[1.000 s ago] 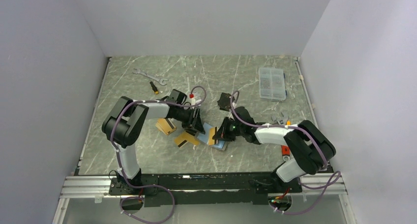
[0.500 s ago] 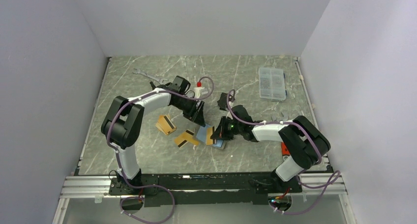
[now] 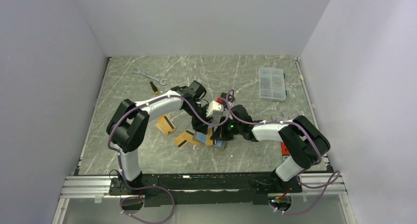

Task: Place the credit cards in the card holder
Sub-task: Insert the credit card into the card holder.

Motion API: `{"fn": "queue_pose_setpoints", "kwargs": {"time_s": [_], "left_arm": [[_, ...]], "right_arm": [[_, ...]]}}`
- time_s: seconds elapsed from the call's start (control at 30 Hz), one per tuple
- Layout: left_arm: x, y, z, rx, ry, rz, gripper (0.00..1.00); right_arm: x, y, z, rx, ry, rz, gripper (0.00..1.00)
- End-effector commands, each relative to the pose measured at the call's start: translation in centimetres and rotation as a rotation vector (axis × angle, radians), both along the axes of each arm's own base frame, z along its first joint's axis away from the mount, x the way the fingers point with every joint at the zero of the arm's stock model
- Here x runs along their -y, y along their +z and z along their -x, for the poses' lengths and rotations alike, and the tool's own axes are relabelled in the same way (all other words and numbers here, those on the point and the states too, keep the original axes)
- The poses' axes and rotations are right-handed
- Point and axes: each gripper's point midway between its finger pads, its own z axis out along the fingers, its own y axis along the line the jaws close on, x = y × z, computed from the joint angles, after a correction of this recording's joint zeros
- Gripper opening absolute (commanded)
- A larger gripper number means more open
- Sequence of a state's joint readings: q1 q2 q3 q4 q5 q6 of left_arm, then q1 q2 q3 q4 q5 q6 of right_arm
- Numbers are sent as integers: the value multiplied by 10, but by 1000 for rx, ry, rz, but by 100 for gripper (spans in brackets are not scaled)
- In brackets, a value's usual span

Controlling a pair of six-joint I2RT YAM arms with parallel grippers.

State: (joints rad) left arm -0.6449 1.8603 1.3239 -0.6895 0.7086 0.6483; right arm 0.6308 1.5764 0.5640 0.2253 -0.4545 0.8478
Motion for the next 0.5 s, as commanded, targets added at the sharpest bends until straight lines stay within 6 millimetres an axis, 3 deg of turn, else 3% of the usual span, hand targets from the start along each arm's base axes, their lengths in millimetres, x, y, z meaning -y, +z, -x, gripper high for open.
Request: {"fn": "queue_pose_setpoints", "kwargs": {"time_s": [0.0, 0.07, 0.3, 0.47], "left_arm": [[-9, -14, -3, 133, -131, -42, 45], [-10, -15, -5, 145, -123, -46, 40], [-16, -22, -19, 224, -69, -113, 38], [-17, -38, -9, 227, -90, -202, 41]], "right_arm": [[5, -8, 9, -40, 0, 27, 0], [6, -7, 10, -42, -8, 23, 0], [11, 3, 11, -27, -24, 8, 0], [20, 0, 15, -32, -15, 24, 0]]}}
